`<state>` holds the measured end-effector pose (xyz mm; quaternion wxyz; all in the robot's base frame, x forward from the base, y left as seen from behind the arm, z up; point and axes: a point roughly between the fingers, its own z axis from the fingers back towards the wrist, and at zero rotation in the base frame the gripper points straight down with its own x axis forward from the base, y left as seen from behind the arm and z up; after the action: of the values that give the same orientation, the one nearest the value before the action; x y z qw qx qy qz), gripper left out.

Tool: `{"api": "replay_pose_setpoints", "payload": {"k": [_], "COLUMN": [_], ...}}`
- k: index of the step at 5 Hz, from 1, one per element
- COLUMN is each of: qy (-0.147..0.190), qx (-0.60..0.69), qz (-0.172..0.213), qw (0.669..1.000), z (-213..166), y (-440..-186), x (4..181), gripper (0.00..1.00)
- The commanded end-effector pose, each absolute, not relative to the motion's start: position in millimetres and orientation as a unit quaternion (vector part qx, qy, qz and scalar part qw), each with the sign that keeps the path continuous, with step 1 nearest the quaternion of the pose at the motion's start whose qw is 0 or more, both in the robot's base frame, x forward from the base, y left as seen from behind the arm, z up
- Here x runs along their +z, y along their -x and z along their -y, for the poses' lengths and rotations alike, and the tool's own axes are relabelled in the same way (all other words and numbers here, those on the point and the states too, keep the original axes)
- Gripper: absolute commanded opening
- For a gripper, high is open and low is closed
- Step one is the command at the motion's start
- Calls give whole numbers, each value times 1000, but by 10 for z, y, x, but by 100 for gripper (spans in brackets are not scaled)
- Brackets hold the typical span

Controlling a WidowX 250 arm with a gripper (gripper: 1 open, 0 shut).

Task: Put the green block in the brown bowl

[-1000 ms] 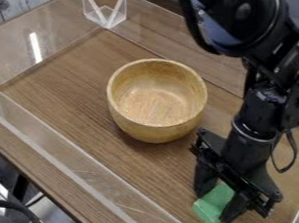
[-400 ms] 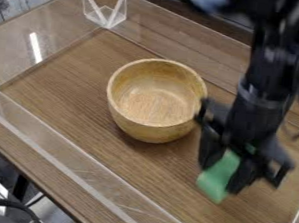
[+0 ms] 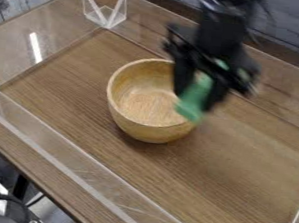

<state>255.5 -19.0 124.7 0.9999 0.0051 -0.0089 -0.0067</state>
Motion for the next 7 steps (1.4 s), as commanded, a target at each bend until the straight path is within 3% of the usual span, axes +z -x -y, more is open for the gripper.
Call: {"api": "replay_pose_setpoints", "payload": {"k": [1, 2, 4, 6, 7], "qy": [-10, -15, -11, -21, -18], "qx": [10, 16, -6, 5, 2], "qz": [29, 27, 26, 23, 19], "qw": [999, 999, 1000, 999, 1000], "z": [-211, -495, 190, -326, -291], "y": [-2631, -2614, -2711, -2669, -2661], "x": [1320, 1244, 1088, 956, 915], "gripper": [0, 0, 0, 0, 0]}}
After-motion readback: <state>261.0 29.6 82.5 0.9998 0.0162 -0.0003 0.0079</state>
